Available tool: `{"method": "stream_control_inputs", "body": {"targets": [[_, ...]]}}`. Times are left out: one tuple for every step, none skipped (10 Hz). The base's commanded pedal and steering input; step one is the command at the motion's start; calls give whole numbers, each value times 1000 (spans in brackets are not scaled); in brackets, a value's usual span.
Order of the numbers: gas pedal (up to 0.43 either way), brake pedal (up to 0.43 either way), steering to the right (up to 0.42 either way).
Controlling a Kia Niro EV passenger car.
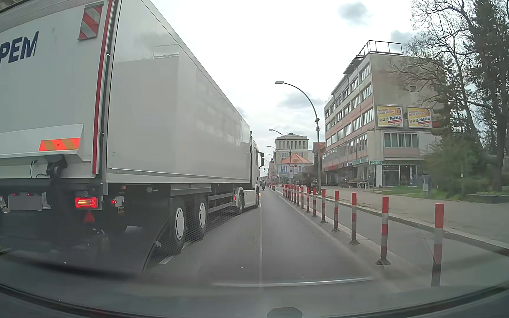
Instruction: Follow the waypoints while adhering to traffic rules and regulations
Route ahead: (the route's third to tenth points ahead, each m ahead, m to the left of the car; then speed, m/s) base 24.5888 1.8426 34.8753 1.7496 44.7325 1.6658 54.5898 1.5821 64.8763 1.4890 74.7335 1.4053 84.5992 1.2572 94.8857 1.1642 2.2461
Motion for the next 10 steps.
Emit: {"method": "stream_control_inputs", "body": {"targets": [[150,0,-4],[138,0,-4],[138,0,-4],[118,0,-4],[67,0,-3],[39,0,-4],[8,0,-4],[8,0,-4],[8,0,-4],[8,0,-4]]}}
